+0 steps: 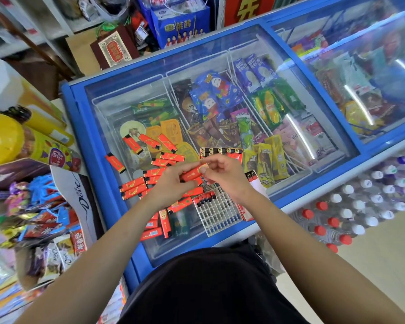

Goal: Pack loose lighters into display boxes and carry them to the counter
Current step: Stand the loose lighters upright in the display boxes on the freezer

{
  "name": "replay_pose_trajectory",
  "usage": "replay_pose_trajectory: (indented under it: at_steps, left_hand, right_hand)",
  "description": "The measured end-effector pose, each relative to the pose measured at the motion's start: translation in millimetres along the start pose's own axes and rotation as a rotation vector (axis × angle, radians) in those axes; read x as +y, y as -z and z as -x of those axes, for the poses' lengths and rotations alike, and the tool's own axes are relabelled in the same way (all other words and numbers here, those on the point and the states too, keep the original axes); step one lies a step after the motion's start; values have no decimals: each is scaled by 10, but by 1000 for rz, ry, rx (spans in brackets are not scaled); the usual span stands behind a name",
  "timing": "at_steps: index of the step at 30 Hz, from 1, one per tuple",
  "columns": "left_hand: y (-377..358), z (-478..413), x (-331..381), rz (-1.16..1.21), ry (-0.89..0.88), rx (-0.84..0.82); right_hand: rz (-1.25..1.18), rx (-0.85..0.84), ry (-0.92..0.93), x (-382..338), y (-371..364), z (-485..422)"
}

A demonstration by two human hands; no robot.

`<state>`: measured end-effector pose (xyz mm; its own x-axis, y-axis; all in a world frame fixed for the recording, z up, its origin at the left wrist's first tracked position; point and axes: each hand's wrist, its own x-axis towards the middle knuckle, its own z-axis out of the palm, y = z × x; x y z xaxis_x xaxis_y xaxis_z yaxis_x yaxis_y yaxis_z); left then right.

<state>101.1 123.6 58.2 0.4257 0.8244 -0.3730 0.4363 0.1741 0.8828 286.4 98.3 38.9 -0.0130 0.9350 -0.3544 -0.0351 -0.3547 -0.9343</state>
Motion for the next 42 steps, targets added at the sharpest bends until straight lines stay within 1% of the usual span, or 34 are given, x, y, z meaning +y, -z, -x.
replay_pose_trajectory:
  at_steps: [3,5,7,9,11,13,16,20,22,26,28,31,36,39,42]
  left_hand:
    - [35,46,-21,87,87,-29]
    - [66,72,-67,170,133,-13]
    - [105,126,-110,233,135,2]
    - [121,201,-130,305,117,-14]
    - [124,266,-144,317,100,-9]
    - [117,321,-155,288,80,28]
    - [94,395,-169,251,55,99]
    - [66,482,-250,53,-39,156]
    - [39,531,-278,39,-13,144]
    - [-32,657,-285,68,34,145]
    - [-61,724,-294,90,57,188]
    - [-90,815,-346,96,82,217]
    - [-139,909,-496,26,105,202]
    - [-194,923,-571,12,142,200]
    - [-239,890,-577,-12,122,165]
  right_hand:
    - [-55,50,-58,-25,40,25]
    - [-205,97,-109,-58,117,71]
    - [-382,114,-166,-103,189,141]
    - [-559,89,-232,-109,235,227]
    - [-701,39,-305,-103,250,326]
    - [-728,-37,-341,-76,245,427]
    - [-569,-97,-334,-15,208,560]
    - [-401,-34,-286,71,163,661]
    - [-303,28,-282,126,162,692]
    - [142,109,-162,221,199,784]
    - [257,119,-128,296,246,831]
    - [281,141,-123,415,312,885]
    - [364,164,-112,539,366,930]
    - [330,136,-148,554,341,931]
    - [316,114,-146,533,320,924]
